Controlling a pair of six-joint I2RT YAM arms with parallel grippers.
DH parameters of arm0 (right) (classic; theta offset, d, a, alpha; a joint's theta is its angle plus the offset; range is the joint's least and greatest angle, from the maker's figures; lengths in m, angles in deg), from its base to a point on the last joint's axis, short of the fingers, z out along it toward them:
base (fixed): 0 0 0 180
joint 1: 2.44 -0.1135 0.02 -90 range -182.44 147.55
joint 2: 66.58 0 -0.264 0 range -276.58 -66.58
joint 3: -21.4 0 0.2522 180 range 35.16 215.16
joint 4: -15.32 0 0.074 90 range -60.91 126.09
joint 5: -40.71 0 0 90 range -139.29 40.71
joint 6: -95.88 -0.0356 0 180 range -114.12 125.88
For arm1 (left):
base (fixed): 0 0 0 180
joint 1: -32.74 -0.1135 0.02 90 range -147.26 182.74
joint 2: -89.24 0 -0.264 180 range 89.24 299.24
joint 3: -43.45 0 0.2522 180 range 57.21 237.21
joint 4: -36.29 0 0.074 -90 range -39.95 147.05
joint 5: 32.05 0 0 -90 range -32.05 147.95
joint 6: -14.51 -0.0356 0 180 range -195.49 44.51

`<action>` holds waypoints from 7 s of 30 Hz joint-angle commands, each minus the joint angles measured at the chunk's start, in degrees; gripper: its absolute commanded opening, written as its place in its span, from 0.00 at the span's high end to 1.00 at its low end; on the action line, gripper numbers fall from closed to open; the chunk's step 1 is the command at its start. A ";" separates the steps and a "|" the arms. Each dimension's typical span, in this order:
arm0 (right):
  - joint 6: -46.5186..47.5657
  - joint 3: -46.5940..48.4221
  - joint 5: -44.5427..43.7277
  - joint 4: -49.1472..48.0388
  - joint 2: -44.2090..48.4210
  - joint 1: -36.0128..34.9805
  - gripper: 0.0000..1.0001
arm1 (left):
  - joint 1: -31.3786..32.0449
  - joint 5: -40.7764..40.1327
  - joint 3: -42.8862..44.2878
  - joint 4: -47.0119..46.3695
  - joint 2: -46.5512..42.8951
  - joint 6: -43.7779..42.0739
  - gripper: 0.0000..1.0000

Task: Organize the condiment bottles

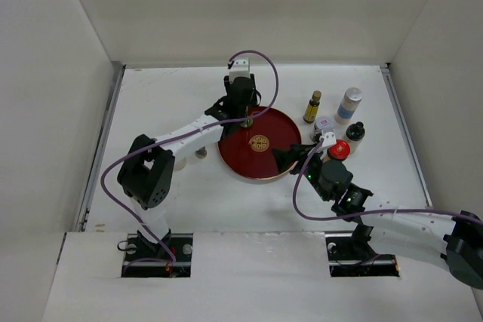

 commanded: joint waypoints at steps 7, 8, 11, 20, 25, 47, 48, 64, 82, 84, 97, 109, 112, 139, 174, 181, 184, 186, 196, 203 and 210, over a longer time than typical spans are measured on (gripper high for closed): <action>-0.64 0.01 -0.62 -2.83 0.63 0.53 0.21 | 2.30 0.11 -1.41 -5.34 -5.17 -0.45 0.32; -0.64 0.01 -0.62 -2.83 0.54 0.53 0.21 | 2.56 -0.06 -1.76 -5.43 -6.31 -0.45 0.29; -0.64 0.19 -0.62 -2.83 0.19 0.44 0.20 | 2.91 -0.15 -3.60 -5.43 -10.61 -0.54 0.22; -0.55 -0.08 -0.63 -2.74 1.95 0.27 0.23 | 3.09 -5.94 -26.34 -6.05 -35.48 0.16 0.24; -0.29 1.06 0.34 -1.26 0.37 0.18 0.66 | 4.49 -13.67 -37.16 -0.96 -43.32 0.34 0.32; -0.72 1.24 0.52 -1.86 -1.22 0.27 0.41 | 1.25 -17.03 -42.37 -3.50 -32.96 1.40 0.36; -0.90 0.98 0.52 -2.04 -1.13 0.27 0.41 | 0.81 -16.33 -42.02 -3.50 -32.17 1.48 0.36; -0.55 2.03 0.52 -1.78 -3.33 0.18 0.41 | -3.50 -9.29 -39.82 -7.28 -27.24 2.27 0.54; -1.25 0.80 0.69 -2.48 -1.30 0.44 0.40 | 4.40 -16.41 -33.32 -5.60 -35.87 -1.24 0.74; -1.08 0.89 0.69 -2.30 -1.30 0.44 0.40 | 5.02 -15.54 -31.21 -7.01 -32.36 -1.24 0.74; -1.08 0.80 0.78 -2.57 -1.48 0.62 0.39 | 4.85 -10.35 -22.86 -14.48 -12.66 -0.98 0.74; -1.08 0.80 0.78 -2.57 -1.83 0.71 0.38 | 3.80 -10.09 -26.02 -17.30 -8.96 -0.01 0.54; -1.25 0.63 0.78 -2.66 -1.83 0.88 0.37 | 4.06 -9.99 -26.81 -17.30 -10.10 0.08 0.44; -0.55 1.77 0.69 -1.95 -2.80 0.44 0.09 | -4.73 -25.38 -44.03 11.79 -52.64 4.82 0.09; -0.55 1.59 0.69 -3.09 -4.03 0.00 0.06 | -8.70 -14.82 -46.41 6.95 -50.95 9.48 0.65; -0.81 0.71 0.17 -3.89 -3.50 0.53 0.16 | 4.99 -15.35 -41.32 9.43 -55.10 8.43 0.68; -0.73 0.80 0.17 -3.53 -2.98 0.62 0.46 | 10.98 -16.41 -38.60 7.23 -52.13 8.25 0.68; -1.08 0.71 0.08 -3.27 -2.89 0.70 0.65 | 14.24 -16.94 -36.84 4.78 -49.14 7.81 0.68; -1.52 1.59 -5.71 1.47 1.50 -0.52 0.53 | 13.03 -11.94 -32.97 -14.56 -30.87 1.31 0.68; -2.22 4.31 -16.95 16.38 10.98 -1.05 0.19 | 10.39 -8.42 -32.17 -20.55 -22.68 0.25 0.68; -7.74 11.43 -38.39 40.99 13.82 -1.84 0.04 | 9.60 -7.45 -34.54 -21.16 -21.18 0.08 0.62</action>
